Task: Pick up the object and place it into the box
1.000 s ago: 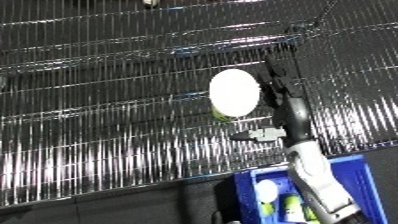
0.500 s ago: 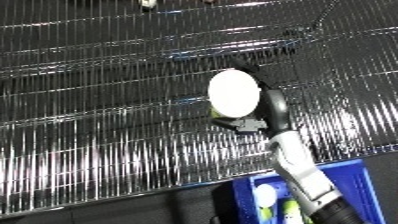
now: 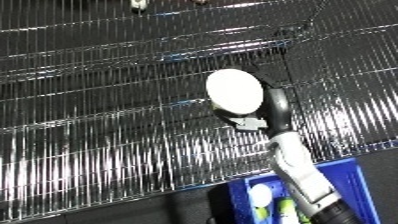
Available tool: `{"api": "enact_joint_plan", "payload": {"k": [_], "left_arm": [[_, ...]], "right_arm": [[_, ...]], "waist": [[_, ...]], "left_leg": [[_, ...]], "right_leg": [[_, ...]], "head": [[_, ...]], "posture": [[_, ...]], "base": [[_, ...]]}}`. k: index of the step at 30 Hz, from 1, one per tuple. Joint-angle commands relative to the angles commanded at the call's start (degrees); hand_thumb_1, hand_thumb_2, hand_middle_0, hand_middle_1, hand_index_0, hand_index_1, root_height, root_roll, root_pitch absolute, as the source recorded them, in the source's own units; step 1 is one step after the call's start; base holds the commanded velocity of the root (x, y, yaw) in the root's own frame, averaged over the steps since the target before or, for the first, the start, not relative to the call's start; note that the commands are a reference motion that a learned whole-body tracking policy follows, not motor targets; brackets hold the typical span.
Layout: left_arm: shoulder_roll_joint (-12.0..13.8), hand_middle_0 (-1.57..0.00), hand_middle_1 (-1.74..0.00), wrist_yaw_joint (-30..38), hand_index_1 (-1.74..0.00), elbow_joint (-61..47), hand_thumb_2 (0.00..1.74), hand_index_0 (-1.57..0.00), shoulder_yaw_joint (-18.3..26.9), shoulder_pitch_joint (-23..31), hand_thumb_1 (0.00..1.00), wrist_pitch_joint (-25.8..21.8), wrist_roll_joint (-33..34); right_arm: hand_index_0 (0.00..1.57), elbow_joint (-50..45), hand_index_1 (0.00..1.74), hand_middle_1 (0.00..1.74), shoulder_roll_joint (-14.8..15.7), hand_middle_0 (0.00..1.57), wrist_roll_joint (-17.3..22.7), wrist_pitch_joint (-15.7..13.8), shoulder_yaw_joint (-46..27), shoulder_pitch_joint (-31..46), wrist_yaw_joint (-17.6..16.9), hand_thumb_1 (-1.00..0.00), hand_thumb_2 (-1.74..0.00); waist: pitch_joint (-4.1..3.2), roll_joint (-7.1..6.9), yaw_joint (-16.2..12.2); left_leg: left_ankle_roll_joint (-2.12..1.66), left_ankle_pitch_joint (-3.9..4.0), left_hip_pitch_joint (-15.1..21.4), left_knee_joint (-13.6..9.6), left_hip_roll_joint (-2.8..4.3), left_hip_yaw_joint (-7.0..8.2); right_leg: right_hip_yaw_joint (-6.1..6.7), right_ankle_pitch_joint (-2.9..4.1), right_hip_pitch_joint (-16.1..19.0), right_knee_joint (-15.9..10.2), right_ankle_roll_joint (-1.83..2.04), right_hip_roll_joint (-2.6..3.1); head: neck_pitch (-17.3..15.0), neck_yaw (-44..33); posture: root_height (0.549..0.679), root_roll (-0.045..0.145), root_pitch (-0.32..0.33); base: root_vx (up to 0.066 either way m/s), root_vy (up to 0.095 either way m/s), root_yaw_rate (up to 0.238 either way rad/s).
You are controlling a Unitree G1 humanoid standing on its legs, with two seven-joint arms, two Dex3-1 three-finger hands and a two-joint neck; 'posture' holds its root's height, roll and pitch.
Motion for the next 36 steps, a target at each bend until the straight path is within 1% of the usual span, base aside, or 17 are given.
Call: {"api": "enact_joint_plan", "payload": {"k": [7,12,18,21,24,26,28,31,33,35,36], "left_arm": [[-0.35,-1.57,-1.74,-0.15,-1.74,-0.23,1.74,-1.57,1.76,1.12,1.00,-0.81,0.70],[-0.50,-1.57,-1.74,-0.20,-1.74,-0.61,1.74,-1.57,3.12,1.62,1.00,-1.03,1.24],[-1.06,-1.57,-1.74,-0.64,-1.74,-0.08,1.74,-1.57,4.84,1.75,1.00,-1.61,2.16],[-1.35,-1.57,-1.74,-0.67,-1.74,0.22,1.74,-1.57,5.84,1.67,1.00,-1.74,2.49],[-1.65,-1.57,-1.74,-0.99,-1.74,0.26,1.74,-1.57,7.08,1.80,1.00,-1.58,2.77],[-1.81,-1.57,-1.74,-1.26,-1.74,0.14,1.74,-1.57,7.76,1.92,1.00,-1.32,3.07],[-1.88,-1.57,-1.74,-1.46,-1.74,0.10,1.74,-1.57,8.22,2.04,1.00,-1.10,3.30],[-1.99,-1.57,-1.74,-1.69,-1.74,-0.02,1.74,-1.57,8.86,2.31,1.00,-0.81,3.55],[-2.08,-1.57,-1.74,-1.75,-1.74,-0.07,1.74,-1.57,9.30,2.42,1.00,-0.76,3.67],[-2.15,-1.57,-1.74,-1.65,-1.74,-0.02,1.74,-1.57,9.62,2.44,1.00,-0.98,3.65],[-2.21,-1.57,-1.74,-1.53,-1.74,0.05,1.74,-1.57,9.78,2.39,1.00,-1.15,3.60]], "right_arm": [[1.02,-10.95,1.13,1.13,0.12,1.02,-3.07,0.02,-3.29,5.75,-1.72,-0.65,-1.13],[1.02,-17.41,1.13,1.13,0.36,1.02,-5.06,-0.69,-5.40,10.09,-2.57,-0.65,-1.13],[1.02,-23.71,1.13,1.13,1.69,1.02,-7.13,-2.29,-8.27,15.39,-4.02,-0.65,-1.13],[1.02,-25.94,1.13,1.13,2.46,1.02,-7.45,-3.35,-9.89,18.38,-4.55,-0.65,-1.13],[1.02,-27.42,1.13,1.13,2.94,1.02,-7.43,-4.85,-11.61,21.86,-4.88,-0.65,-1.13],[1.02,-28.19,1.13,1.13,3.20,1.02,-7.70,-5.64,-12.64,24.13,-5.12,-0.65,-1.13],[1.02,-28.62,1.13,1.13,3.33,1.02,-8.07,-6.00,-13.50,26.25,-5.66,-0.65,-1.13],[1.02,-29.03,1.13,1.13,3.22,1.02,-7.71,-6.31,-14.91,29.76,-7.11,-0.65,-1.13],[1.02,-29.20,1.13,1.13,3.13,1.02,-7.22,-6.74,-15.95,31.98,-8.21,-0.65,-1.13],[1.02,-29.23,1.13,1.13,3.11,1.02,-7.10,-7.28,-16.93,33.90,-9.22,-0.65,-1.13],[1.02,-29.17,1.13,1.13,3.12,1.02,-7.06,-7.46,-17.45,34.85,-9.87,-0.65,-1.13]], "waist": [[0.00,-0.98,-1.85],[0.00,-1.69,-3.14],[0.00,-2.58,-4.84],[0.00,-3.03,-5.68],[-0.04,-3.43,-6.46],[-0.27,-3.68,-6.96],[-0.69,-3.88,-7.46],[-1.37,-4.18,-8.30],[-1.67,-4.32,-8.93],[-1.84,-4.40,-9.57],[-1.89,-4.42,-9.93]], "left_leg": [[-0.08,0.55,1.09,-1.76,0.87,0.36],[-0.16,1.03,2.28,-3.34,1.52,0.62],[-0.47,1.48,3.80,-5.00,2.28,1.03],[-0.65,1.58,5.02,-5.98,2.76,1.27],[-0.73,1.62,6.40,-6.86,3.19,1.65],[-0.77,1.54,7.22,-7.31,3.41,1.91],[-0.82,1.42,7.93,-7.67,3.62,2.17],[-0.86,1.27,9.02,-8.25,3.98,2.53],[-0.87,1.28,9.71,-8.78,4.21,2.77],[-0.89,1.37,10.29,-9.35,4.41,3.01],[-0.90,1.42,10.55,-9.63,4.50,3.16]], "right_leg": [[0.66,0.87,0.76,-1.55,0.41,0.65],[1.00,1.52,1.73,-3.00,0.72,0.92],[1.53,2.32,3.25,-4.90,1.10,1.27],[1.81,2.71,4.42,-6.11,1.36,1.37],[2.03,3.05,5.92,-7.52,1.55,1.43],[2.21,3.24,6.92,-8.45,1.65,1.52],[2.47,3.38,7.80,-9.23,1.74,1.69],[2.97,3.58,9.08,-10.38,1.84,1.99],[3.30,3.74,9.83,-11.16,1.89,2.19],[3.59,3.89,10.35,-11.77,1.97,2.39],[3.77,3.96,10.55,-12.02,2.00,2.53]], "head": [[0.69,-1.78],[1.72,-2.20],[2.79,-2.73],[3.23,-2.21],[3.62,-1.32],[3.73,-0.45],[3.78,0.53],[4.09,1.95],[4.18,2.84],[3.71,3.55],[2.72,4.85]], "posture": [[0.597,0.065,0.089],[0.602,0.063,0.089],[0.608,0.062,0.085],[0.612,0.060,0.081],[0.616,0.060,0.075],[0.619,0.060,0.073],[0.622,0.060,0.071],[0.626,0.060,0.069],[0.628,0.060,0.068],[0.630,0.061,0.068],[0.631,0.062,0.068]], "base": [[-0.067,-0.005,-0.115],[-0.079,-0.009,-0.112],[-0.078,-0.010,-0.138],[-0.065,-0.011,-0.173],[-0.057,-0.013,-0.197],[-0.043,-0.016,-0.194],[-0.026,-0.016,-0.178],[-0.022,-0.016,-0.191],[-0.025,-0.002,-0.220],[-0.024,0.016,-0.213],[-0.032,0.027,-0.218]]}}
